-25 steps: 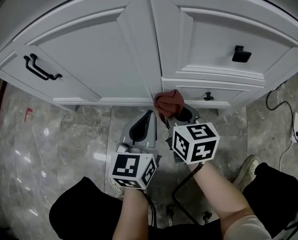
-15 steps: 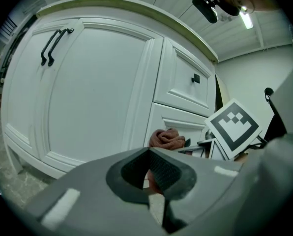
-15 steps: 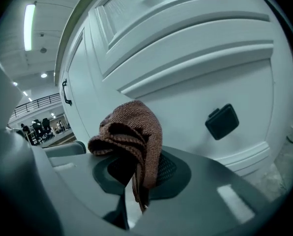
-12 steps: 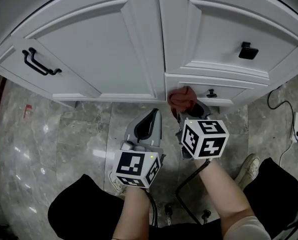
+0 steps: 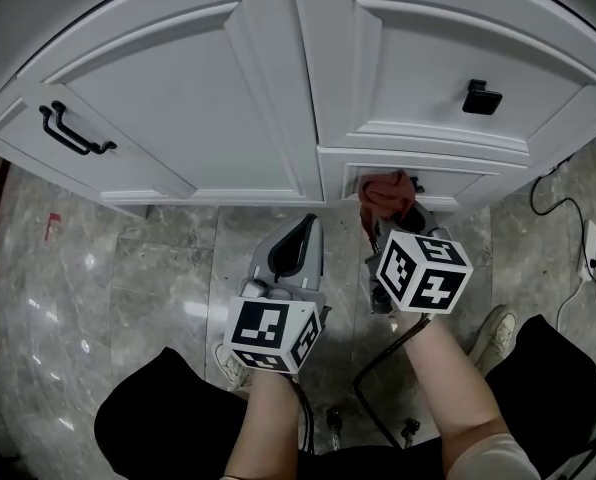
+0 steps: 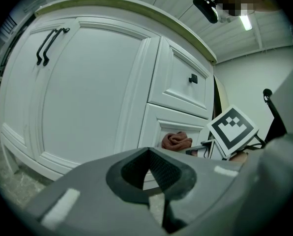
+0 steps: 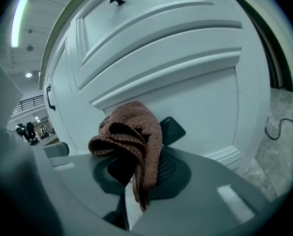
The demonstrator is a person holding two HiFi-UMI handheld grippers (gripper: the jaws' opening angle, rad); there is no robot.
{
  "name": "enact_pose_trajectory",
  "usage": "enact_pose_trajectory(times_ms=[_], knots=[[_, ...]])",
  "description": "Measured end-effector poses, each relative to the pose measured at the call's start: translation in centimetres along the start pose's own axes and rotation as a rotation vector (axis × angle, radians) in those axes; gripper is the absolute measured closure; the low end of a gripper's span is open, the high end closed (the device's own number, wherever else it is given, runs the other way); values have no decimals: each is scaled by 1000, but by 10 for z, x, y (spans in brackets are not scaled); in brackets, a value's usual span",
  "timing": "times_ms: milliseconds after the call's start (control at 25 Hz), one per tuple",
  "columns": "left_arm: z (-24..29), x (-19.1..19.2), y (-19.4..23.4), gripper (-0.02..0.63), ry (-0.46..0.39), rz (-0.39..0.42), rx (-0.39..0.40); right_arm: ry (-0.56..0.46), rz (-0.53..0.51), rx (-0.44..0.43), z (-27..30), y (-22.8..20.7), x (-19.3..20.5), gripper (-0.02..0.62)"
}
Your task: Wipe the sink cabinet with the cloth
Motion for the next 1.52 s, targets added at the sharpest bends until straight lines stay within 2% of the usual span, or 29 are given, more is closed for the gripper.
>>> enact_pose_trajectory(times_ms=[200,560,800,1280,1520], knots=[[8,-1,-13,606,-11,10,20,11,33,14,-9,-14,-1,514],[18,-3,-31,606,-18,20,47,1,36,-20,-35,-21,-8,514],[27,-3,-44,606,-16,24,78,-73,38,41,-52,-42,-17,514],[44,3,-58,606,2,27,102,-88,-1,72,-44,-70,-29,512],[51,6,-74,606,12,32,131,-93,13,145,-56,-94,-32,512]])
Point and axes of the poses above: the fingertips, and each gripper's own axes: z forward along the fingers, y to its left, x out of its underside, the point moved 8 cm from there along -z, backward along the fingers
